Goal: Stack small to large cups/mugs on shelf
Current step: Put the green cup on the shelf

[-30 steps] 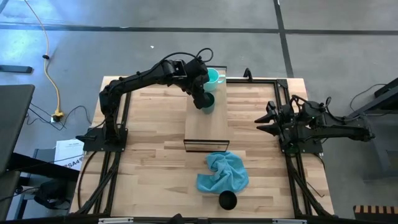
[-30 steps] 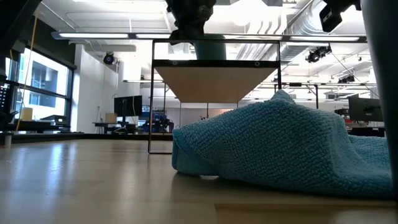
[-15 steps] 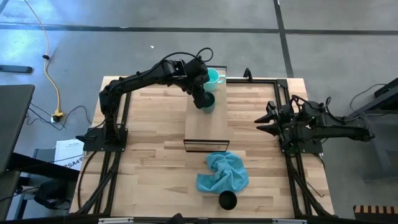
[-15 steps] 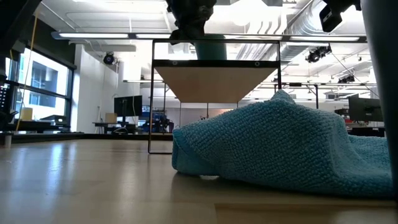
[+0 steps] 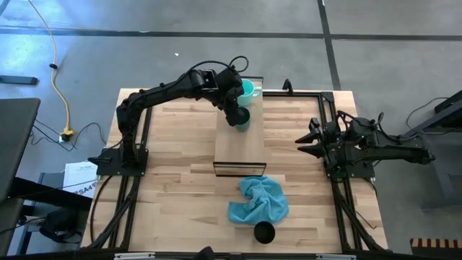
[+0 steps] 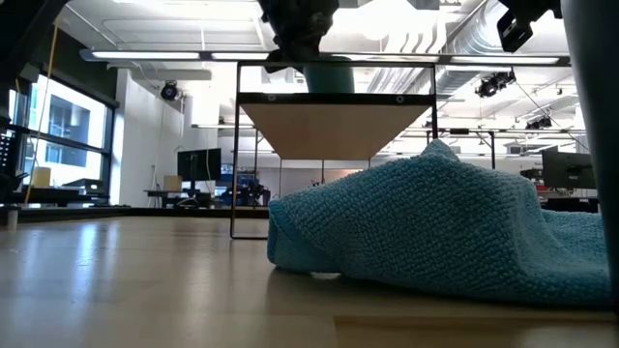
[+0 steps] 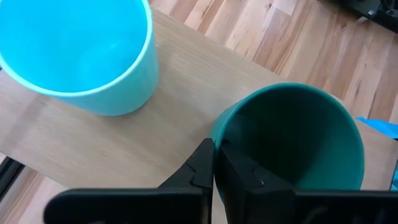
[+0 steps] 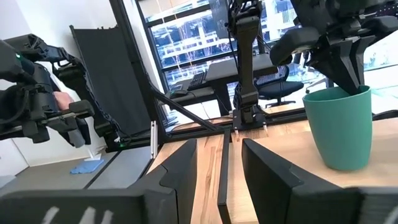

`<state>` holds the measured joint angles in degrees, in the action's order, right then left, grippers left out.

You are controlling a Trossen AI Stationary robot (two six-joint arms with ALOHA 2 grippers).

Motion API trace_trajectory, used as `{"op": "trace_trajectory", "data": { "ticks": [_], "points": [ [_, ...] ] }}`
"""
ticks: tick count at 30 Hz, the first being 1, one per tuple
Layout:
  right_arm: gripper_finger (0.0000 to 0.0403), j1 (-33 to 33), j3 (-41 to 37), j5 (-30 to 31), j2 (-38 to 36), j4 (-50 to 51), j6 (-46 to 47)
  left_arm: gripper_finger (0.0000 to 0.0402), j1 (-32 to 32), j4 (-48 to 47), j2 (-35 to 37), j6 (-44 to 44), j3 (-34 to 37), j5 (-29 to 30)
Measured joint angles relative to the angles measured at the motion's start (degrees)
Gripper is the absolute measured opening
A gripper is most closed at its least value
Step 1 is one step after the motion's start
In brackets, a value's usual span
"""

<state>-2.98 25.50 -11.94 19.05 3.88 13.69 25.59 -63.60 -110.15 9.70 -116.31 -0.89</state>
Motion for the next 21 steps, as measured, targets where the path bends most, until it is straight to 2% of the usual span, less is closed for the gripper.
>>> {"op": "trace_trajectory", "data": {
  "ticks": [8,21],
  "points": [
    [0.0119,0.0,0.0,0.0,0.0,0.2,0.0,0.0043,0.0,-0.8,0.0,0.0,0.0,0.4],
    [0.0119,0.0,0.0,0.0,0.0,0.2,-0.2,0.0046,0.0,-0.4,0.0,-0.4,0.0,-0.2]
  ]
}}
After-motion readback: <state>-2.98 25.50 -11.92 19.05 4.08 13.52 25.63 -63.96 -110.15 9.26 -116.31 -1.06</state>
